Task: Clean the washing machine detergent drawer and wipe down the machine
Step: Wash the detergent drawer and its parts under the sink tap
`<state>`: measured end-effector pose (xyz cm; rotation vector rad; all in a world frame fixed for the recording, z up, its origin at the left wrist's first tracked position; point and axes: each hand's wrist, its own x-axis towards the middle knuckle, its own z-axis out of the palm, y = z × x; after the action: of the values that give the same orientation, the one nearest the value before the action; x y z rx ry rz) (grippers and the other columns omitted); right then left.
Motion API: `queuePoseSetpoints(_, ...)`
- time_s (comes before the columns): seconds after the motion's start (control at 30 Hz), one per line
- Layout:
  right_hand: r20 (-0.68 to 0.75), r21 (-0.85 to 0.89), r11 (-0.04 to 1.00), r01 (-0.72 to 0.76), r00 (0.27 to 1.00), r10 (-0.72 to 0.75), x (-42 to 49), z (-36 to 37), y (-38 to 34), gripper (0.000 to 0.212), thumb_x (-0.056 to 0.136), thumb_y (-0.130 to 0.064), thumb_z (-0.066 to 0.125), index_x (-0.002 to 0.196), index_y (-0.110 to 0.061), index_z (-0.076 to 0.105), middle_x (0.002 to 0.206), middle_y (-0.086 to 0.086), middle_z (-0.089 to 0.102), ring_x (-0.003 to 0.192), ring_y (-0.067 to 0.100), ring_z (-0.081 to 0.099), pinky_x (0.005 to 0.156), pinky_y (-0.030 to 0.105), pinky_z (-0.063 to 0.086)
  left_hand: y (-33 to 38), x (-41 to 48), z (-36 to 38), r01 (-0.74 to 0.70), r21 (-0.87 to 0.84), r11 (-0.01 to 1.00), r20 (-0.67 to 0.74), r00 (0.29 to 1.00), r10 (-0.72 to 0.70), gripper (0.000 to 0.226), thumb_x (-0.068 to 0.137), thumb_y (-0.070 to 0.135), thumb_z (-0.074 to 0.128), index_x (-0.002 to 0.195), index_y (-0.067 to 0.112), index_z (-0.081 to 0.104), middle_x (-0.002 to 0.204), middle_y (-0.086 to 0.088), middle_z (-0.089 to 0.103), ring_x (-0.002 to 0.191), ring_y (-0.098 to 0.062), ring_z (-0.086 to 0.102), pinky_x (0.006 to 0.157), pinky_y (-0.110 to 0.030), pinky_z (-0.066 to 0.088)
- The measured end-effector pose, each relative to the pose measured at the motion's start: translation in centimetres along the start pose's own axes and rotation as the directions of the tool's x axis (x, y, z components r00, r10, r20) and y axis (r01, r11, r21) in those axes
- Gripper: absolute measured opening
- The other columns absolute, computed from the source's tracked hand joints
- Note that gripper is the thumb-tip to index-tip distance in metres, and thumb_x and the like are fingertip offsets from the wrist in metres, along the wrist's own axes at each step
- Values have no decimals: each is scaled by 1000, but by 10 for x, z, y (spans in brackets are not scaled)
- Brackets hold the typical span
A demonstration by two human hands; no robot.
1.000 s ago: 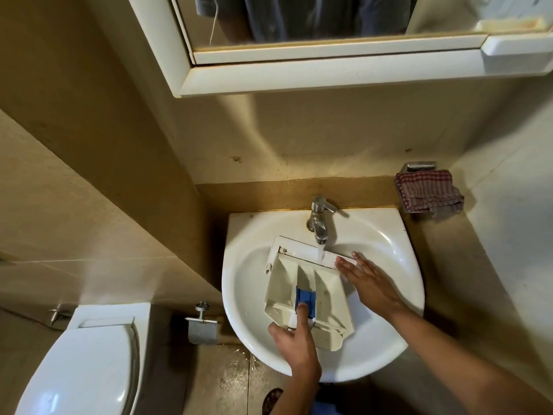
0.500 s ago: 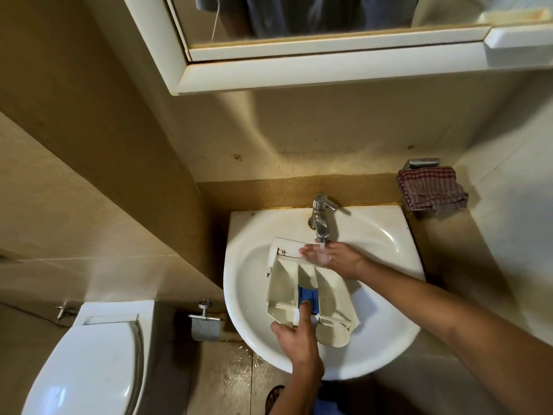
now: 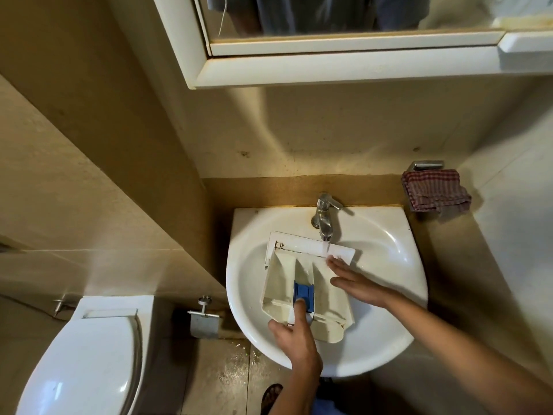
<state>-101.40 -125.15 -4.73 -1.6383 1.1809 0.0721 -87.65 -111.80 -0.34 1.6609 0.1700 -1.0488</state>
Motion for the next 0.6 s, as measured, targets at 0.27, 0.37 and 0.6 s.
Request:
queuePoseSetpoints(0.27, -192, 438, 873, -214, 927, 323, -4, 36, -12, 90, 80, 9, 45, 153, -30, 8, 154, -7, 28, 129, 22, 43, 90, 26, 45, -1, 7, -10, 69, 37, 997, 143, 987, -74, 36, 86, 20, 70, 113, 10, 48, 112, -21, 62, 96, -33, 63, 84, -45, 55)
queuePoseSetpoints(0.37, -192, 559, 813, -161, 929, 316, -5, 33, -2, 75, 78, 14, 45, 145, -19, 35, 122, 1, 61, 108, 19, 59, 90, 34, 50, 14, 12, -25, 132, 44, 990, 288, 948, -139, 39, 92, 38, 57, 120, 11, 51, 116, -15, 62, 104, -30, 61, 92, -44, 50)
queuePoseSetpoints(0.6, -274, 510, 856, -79, 929, 250, -15, 16, 9, 62, 82, 15, 43, 131, -22, 49, 123, -3, 60, 106, 12, 59, 81, 24, 50, 59, 58, -41, 195, 262, 945, 333, 901, -278, 77, 85, 62, 53, 137, 6, 42, 135, -15, 49, 123, -33, 50, 104, -45, 43)
